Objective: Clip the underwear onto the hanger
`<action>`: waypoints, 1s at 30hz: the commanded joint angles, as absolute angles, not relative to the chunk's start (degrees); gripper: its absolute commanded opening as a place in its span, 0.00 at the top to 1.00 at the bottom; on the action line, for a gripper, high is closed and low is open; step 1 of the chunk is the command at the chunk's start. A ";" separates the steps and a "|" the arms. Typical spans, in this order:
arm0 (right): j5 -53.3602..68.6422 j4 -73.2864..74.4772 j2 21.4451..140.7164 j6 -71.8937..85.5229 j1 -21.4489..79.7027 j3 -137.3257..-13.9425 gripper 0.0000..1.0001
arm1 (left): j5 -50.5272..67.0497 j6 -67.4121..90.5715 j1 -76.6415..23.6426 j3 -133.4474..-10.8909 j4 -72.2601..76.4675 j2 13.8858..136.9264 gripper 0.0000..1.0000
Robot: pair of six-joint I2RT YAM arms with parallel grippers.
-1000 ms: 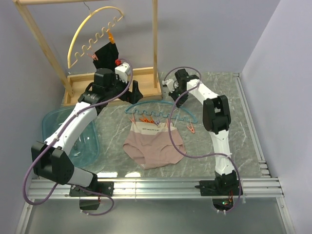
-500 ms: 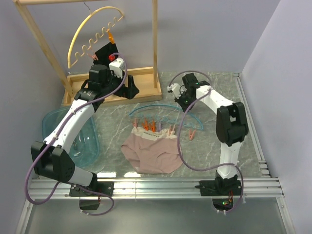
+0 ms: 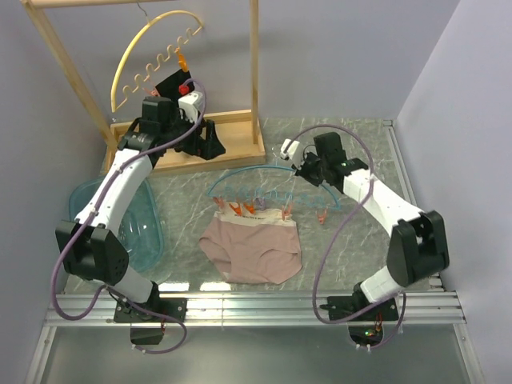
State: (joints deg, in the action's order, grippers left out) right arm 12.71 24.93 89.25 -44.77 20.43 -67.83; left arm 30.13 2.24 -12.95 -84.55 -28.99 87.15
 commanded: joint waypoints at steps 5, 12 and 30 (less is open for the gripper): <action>12.83 8.44 75.86 -50.26 23.11 -61.79 1.00 | 46.40 -4.65 -11.34 -95.00 -42.26 92.63 0.06; 12.92 4.75 69.70 -51.24 25.22 -60.82 1.00 | 49.74 -5.54 -11.43 -91.94 -44.12 91.32 0.07; 12.92 3.16 62.40 -55.28 28.83 -60.56 1.00 | 62.04 -5.02 -15.29 -82.97 -44.92 83.68 0.73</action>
